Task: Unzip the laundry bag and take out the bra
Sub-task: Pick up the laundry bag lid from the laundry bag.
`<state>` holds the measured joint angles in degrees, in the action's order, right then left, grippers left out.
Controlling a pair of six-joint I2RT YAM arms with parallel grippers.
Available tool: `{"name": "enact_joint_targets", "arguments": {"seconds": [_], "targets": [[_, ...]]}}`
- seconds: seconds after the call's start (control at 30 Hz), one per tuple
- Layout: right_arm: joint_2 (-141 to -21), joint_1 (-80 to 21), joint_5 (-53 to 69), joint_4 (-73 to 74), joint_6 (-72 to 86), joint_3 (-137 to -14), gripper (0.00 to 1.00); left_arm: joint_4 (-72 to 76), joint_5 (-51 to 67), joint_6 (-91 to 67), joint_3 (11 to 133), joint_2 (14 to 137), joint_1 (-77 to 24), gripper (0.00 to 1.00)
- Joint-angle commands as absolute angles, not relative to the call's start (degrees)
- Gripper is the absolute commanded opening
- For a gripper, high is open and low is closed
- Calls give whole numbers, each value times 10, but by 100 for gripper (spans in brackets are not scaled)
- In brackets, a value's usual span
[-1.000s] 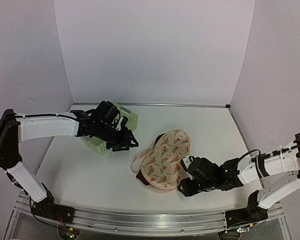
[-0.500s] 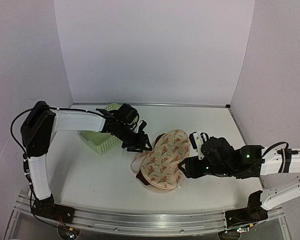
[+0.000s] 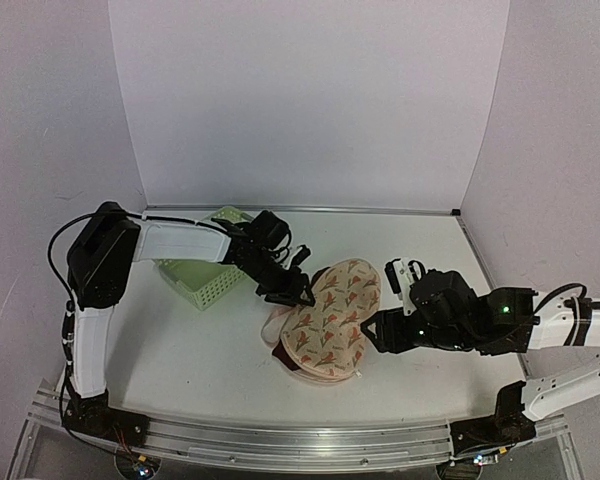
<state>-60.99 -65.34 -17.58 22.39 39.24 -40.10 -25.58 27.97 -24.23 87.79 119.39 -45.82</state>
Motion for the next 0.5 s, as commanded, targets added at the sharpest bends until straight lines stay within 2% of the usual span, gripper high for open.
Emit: {"name": "enact_joint_targets", "arguments": {"seconds": [0.0,0.1,0.23,0.47], "targets": [[-604,-656,-183,217,398,-417,62,-258,300,-210,903,1201,-461,54],[-604,-656,-182,217,399,-415,62,-258,305,-207,901,1198,-462,51],[-604,-656,-182,216,401,-414,61,-258,317,-206,894,1198,-461,32],[-607,-656,-179,213,408,-407,61,-258,304,-210,877,1180,-461,16]]}}
